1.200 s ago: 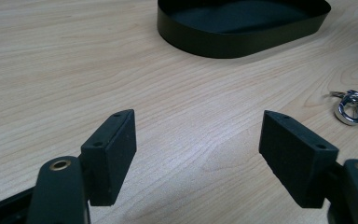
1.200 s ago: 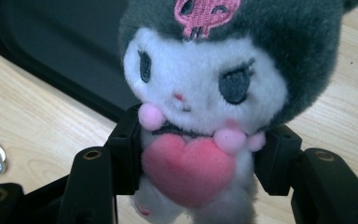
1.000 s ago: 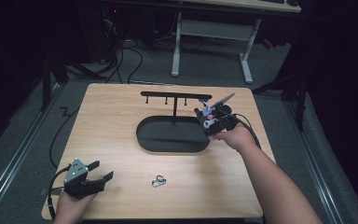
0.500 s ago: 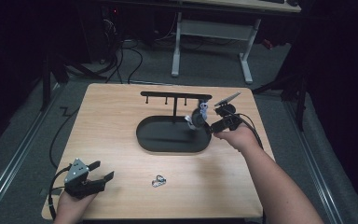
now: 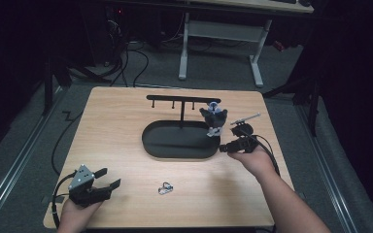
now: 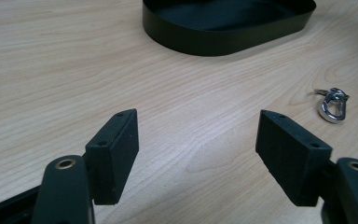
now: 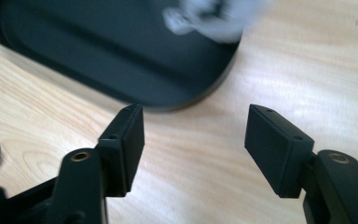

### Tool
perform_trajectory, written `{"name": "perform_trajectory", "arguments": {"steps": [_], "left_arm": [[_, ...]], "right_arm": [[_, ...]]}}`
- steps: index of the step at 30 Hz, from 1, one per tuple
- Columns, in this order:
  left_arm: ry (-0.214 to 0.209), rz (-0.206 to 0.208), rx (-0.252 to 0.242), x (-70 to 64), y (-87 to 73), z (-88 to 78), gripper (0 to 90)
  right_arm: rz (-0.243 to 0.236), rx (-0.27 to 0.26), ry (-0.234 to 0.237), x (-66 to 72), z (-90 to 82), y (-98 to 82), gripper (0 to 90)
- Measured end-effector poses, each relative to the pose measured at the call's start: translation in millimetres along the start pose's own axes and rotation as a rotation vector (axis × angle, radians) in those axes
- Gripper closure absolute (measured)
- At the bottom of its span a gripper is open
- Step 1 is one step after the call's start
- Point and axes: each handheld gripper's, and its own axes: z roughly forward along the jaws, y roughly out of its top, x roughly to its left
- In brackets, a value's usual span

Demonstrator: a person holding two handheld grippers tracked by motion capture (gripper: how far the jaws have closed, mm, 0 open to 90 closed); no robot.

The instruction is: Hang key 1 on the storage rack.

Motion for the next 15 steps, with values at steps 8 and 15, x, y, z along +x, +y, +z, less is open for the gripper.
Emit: {"name": "perform_trajectory", "arguments": {"steps": [8, 15], "left_arm": [[-0.033, 0.012, 0.040, -10.4, 1.7, 4.7, 36.5], [-0.020, 0.038, 0.055, -21.8, 1.6, 8.9, 42.1]], "right_arm": [[-0.035, -0.154, -0.023, 6.3, -1.8, -52.5, 37.9], [-0.017, -0.321, -0.022, 5.3, 2.6, -109.2, 40.2]]}}
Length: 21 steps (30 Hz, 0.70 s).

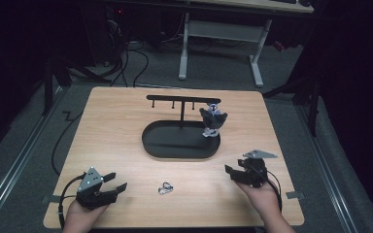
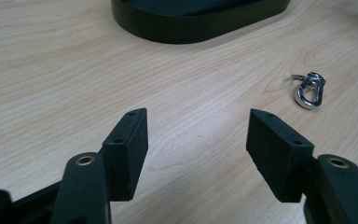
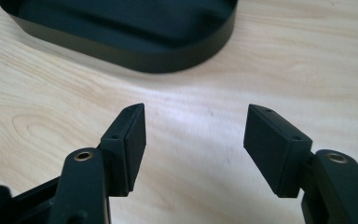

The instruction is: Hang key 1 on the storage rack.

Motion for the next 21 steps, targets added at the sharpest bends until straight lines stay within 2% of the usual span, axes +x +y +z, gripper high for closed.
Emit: {"name": "perform_trajectory", "arguments": {"steps": [1, 2, 4, 5, 7, 8, 9, 11, 12, 13, 14, 15, 16, 17, 18, 19, 20, 21], "left_arm": [[0.000, 0.006, 0.019, -3.7, 1.2, 2.9, 43.7], [-0.009, 0.009, 0.019, -5.7, 2.2, 3.9, 44.6], [-0.014, 0.021, 0.012, -9.9, 4.2, 5.2, 49.4], [-0.014, 0.021, 0.012, -9.9, 4.2, 5.2, 50.6], [-0.020, 0.018, 0.014, -14.6, 7.3, 7.3, 53.2], [-0.025, 0.019, 0.019, -17.4, 8.8, 8.6, 53.2], [-0.024, 0.022, 0.041, -23.2, 11.7, 12.6, 57.4], [-0.019, 0.021, 0.061, -26.0, 12.8, 15.1, 65.5], [-0.001, 0.029, 0.096, -32.7, 14.7, 20.8, 70.7], [-0.001, 0.029, 0.096, -32.7, 14.7, 20.8, 76.6], [0.010, 0.045, 0.126, -40.4, 16.7, 28.1, 81.7], [0.002, 0.044, 0.138, -44.7, 17.9, 32.1, 85.6], [0.002, 0.044, 0.138, -44.7, 17.9, 32.1, 88.0], [0.006, 0.069, 0.150, -55.8, 21.2, 42.4, 89.4], [0.006, 0.069, 0.150, -55.8, 21.2, 42.4, 89.9], [0.005, 0.086, 0.172, -66.0, 25.5, 54.8, 90.0], [0.005, 0.086, 0.172, -66.0, 25.5, 54.8, 90.0], [-0.003, 0.094, 0.187, -75.4, 29.9, 65.5, 90.0]], "right_arm": [[0.003, -0.039, 0.003, 0.7, -3.8, -15.2, 41.6], [-0.001, -0.058, 0.002, 1.1, -6.2, -21.6, 42.5], [-0.014, -0.105, -0.002, 2.5, -10.9, -32.0, 43.5], [-0.014, -0.105, -0.002, 2.5, -10.9, -32.0, 43.5], [-0.028, -0.168, -0.017, 3.8, -17.2, -46.9, 45.0], [-0.028, -0.168, -0.017, 3.8, -17.2, -46.9, 45.0], [0.007, -0.193, -0.009, 1.1, -22.2, -54.5, 45.6], [0.016, -0.195, 0.005, 0.0, -24.7, -55.8, 45.6], [0.001, -0.201, -0.004, -2.9, -28.2, -57.0, 46.3], [0.001, -0.201, -0.004, -2.9, -28.2, -57.0, 46.3], [0.030, -0.203, 0.026, -8.9, -29.4, -58.6, 46.7], [0.041, -0.199, 0.037, -11.0, -29.3, -59.4, 46.7], [0.041, -0.199, 0.037, -11.0, -29.3, -59.4, 46.7], [0.037, -0.195, 0.049, -13.8, -28.6, -60.4, 46.8], [0.037, -0.195, 0.049, -13.8, -28.6, -60.4, 46.8], [0.047, -0.190, 0.066, -15.1, -27.7, -60.3, 46.7], [0.047, -0.190, 0.066, -15.1, -27.7, -60.3, 46.7], [0.058, -0.190, 0.085, -14.6, -26.8, -59.1, 46.7]]}}
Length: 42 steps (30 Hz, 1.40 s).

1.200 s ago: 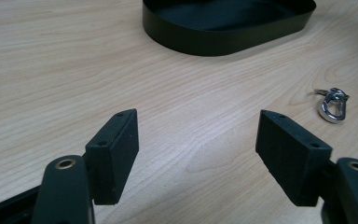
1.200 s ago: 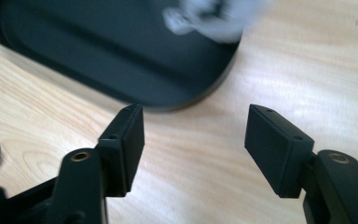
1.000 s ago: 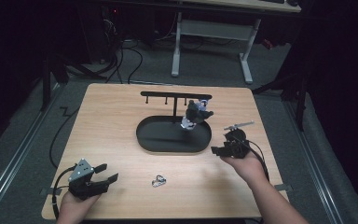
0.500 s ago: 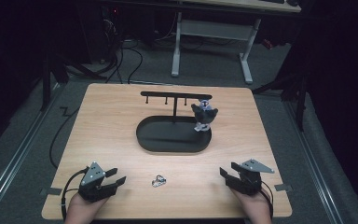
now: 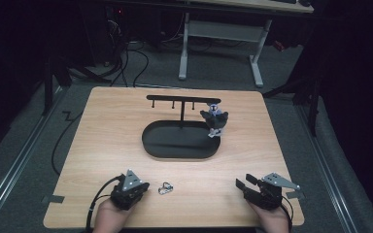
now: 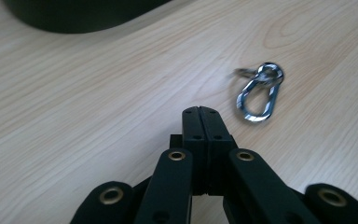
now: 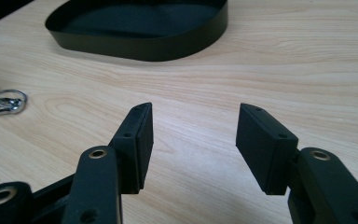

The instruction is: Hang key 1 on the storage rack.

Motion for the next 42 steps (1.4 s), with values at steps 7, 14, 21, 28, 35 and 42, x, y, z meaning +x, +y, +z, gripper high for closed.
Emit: {"name": "perform_trajectory", "arguments": {"steps": [7, 14, 21, 28, 35, 42], "left_arm": [[-0.023, 0.017, 0.018, -17.8, 9.8, 15.9, 90.0], [-0.074, 0.062, 0.008, -44.4, 27.3, 36.2, 89.3], [-0.127, 0.123, -0.002, -75.2, 48.3, 60.3, 89.2], [-0.166, 0.153, 0.004, -93.3, 63.8, 76.0, 89.4], [-0.210, 0.175, 0.006, -115.6, 73.2, 86.2, 87.7], [-0.234, 0.178, 0.007, -120.0, 61.9, 74.9, 88.1]], "right_arm": [[-0.016, 0.003, 0.022, 4.3, 2.2, 1.5, 46.8], [0.000, 0.014, 0.029, 1.5, 2.8, 0.4, 47.0], [0.007, 0.020, 0.032, 0.7, 3.0, -0.1, 47.0], [0.004, 0.025, 0.039, 0.0, 4.2, -0.5, 47.0], [0.012, 0.030, 0.044, -1.8, 4.4, -1.2, 47.1], [0.015, 0.033, 0.045, -2.5, 4.5, -1.1, 47.1]]}}
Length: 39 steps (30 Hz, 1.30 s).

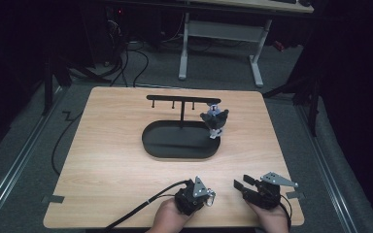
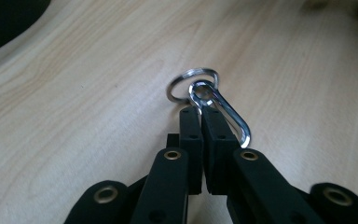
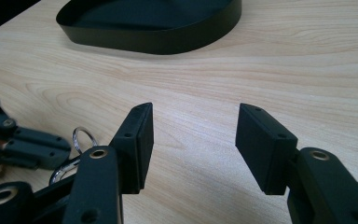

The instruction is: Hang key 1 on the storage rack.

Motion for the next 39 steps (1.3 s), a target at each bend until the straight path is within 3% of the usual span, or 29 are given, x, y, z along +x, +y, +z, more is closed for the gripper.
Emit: {"name": "perform_trajectory", "arguments": {"steps": [12, 15, 19, 26, 27, 29, 32, 33, 35, 37, 39], "left_arm": [[-0.017, 0.004, -0.019, -3.8, 8.5, 12.1, 88.5], [-0.017, -0.003, -0.023, -2.2, 5.7, 9.5, 87.8], [0.004, -0.003, -0.034, 4.2, -4.7, -6.1, 86.6], [0.089, -0.062, -0.076, 34.9, -28.7, -42.6, 84.1], [0.117, -0.073, -0.081, 43.4, -35.4, -52.0, 83.1], [0.132, -0.079, -0.084, 47.7, -38.8, -56.6, 82.5], [0.196, -0.107, -0.095, 67.2, -54.2, -76.7, 77.6], [0.196, -0.107, -0.095, 67.2, -54.2, -76.7, 75.9], [0.244, -0.135, -0.097, 84.5, -67.4, -93.5, 71.5], [0.265, -0.141, -0.101, 90.5, -72.0, -99.7, 67.8], [0.321, -0.173, -0.109, 110.6, -86.3, -121.2, 57.6]], "right_arm": [[-0.004, 0.004, -0.001, 0.9, 0.5, -0.2, 47.1], [-0.005, 0.009, 0.003, 0.2, 1.3, -0.5, 47.2], [-0.007, 0.016, 0.006, 0.5, 1.9, -0.9, 48.0], [-0.017, 0.029, 0.012, 3.8, 4.5, -0.5, 48.5], [-0.016, 0.031, 0.011, 4.4, 4.8, -0.5, 48.5], [-0.017, 0.032, 0.008, 4.5, 4.8, -0.5, 48.4], [-0.028, 0.036, 0.004, 4.9, 4.9, -0.8, 48.4], [-0.028, 0.038, 0.001, 5.4, 5.0, -0.9, 48.4], [-0.034, 0.043, 0.000, 5.9, 5.5, -1.1, 48.3], [-0.038, 0.043, 0.000, 6.0, 5.9, -1.2, 48.1], [-0.036, 0.047, 0.000, 6.7, 6.6, -1.3, 47.6]]}}
